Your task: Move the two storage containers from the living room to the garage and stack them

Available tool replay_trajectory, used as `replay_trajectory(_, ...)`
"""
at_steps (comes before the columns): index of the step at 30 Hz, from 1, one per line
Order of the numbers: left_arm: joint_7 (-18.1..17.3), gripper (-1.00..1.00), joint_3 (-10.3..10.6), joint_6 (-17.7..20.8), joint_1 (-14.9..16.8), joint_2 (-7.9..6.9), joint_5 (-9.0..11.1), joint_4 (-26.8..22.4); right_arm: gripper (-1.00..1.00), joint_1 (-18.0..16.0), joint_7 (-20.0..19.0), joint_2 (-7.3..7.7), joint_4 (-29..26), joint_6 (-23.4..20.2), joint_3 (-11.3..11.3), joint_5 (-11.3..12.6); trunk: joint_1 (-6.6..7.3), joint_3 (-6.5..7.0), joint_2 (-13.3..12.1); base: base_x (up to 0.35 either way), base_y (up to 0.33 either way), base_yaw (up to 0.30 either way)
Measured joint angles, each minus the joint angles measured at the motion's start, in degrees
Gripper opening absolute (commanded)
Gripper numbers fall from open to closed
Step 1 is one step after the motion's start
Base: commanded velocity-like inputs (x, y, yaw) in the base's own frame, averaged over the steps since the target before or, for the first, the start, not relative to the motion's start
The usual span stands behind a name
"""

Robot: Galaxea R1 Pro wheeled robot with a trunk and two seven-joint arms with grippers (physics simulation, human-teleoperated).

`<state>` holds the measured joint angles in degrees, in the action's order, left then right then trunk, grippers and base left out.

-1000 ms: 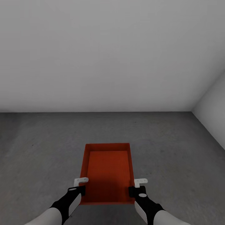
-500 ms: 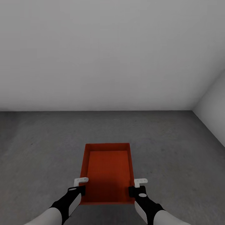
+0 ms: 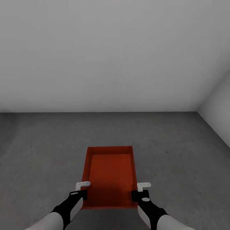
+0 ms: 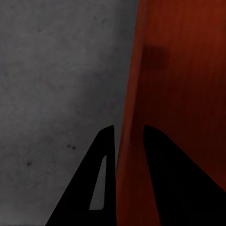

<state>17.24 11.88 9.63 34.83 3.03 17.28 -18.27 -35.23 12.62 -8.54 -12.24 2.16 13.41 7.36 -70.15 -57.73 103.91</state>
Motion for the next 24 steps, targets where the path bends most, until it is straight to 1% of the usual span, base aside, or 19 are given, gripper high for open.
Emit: replay_trajectory(24,0.0,-1.0,0.0,0.0,0.0,-0.01,0.0,0.0,-1.0,0.0,0.0,-0.01,0.0,-0.1,0.0,0.0,-5.27,-4.31,9.6,0.0,0.0,0.0)
